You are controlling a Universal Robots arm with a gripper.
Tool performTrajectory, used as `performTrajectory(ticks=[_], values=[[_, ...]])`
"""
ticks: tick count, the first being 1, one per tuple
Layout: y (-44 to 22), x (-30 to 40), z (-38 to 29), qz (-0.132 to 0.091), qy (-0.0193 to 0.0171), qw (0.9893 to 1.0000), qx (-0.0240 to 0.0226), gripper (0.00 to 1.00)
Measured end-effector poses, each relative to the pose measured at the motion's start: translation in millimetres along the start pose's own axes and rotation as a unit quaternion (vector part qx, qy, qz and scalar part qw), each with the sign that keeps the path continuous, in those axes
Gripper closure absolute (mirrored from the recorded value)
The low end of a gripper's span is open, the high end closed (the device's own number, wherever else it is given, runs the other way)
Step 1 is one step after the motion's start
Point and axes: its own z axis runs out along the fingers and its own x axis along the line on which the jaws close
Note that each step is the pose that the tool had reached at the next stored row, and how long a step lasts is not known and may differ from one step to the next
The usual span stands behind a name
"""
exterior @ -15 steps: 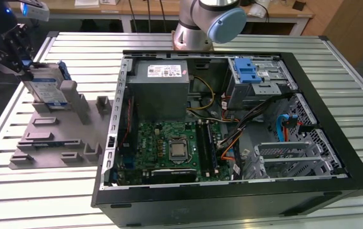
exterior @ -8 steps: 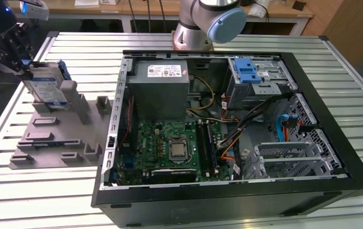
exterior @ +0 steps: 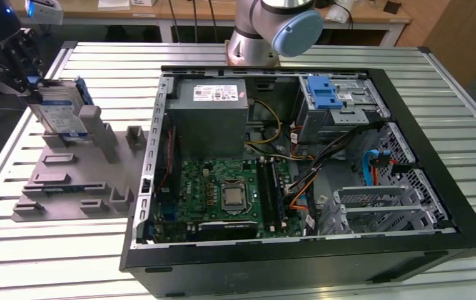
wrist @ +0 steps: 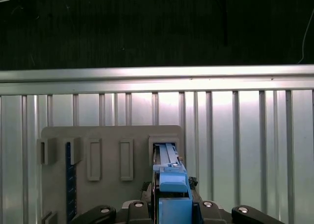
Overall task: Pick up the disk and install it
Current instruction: 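Pick up the disk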
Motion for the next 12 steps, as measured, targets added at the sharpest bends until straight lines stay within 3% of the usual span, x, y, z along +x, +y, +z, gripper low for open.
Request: performTrajectory(ticks=[12], values=[[0.0,-0.2,-4.0,0.000,0.0000,1.0000,0.0001,0.64]])
